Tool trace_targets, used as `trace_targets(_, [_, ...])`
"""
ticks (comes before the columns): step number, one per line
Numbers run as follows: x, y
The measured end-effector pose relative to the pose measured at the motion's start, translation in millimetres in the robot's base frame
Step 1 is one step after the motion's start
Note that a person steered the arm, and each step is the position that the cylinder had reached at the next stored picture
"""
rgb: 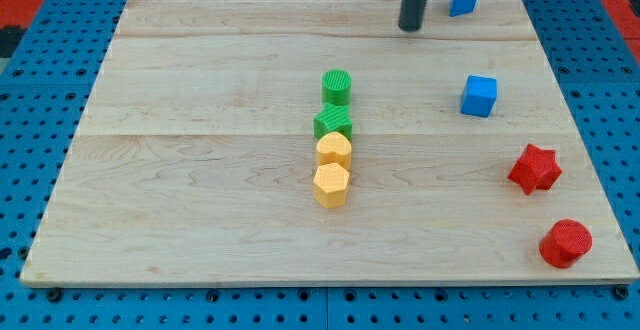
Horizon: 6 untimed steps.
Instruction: Slide the blue triangle towards the left
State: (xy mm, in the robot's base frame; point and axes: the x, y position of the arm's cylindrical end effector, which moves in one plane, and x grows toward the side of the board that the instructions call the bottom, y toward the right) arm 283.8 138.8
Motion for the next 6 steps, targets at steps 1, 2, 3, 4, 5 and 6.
trace_targets(1, [-43.9,107.9])
trace_targets(2, [-92.7,160.0])
trace_targets(3, [-92.5,142.6])
trace_targets(4, [-92.4,53.7])
trace_targets(5, [-92.2,2.7])
trace_targets(6, [-92.2,0.7])
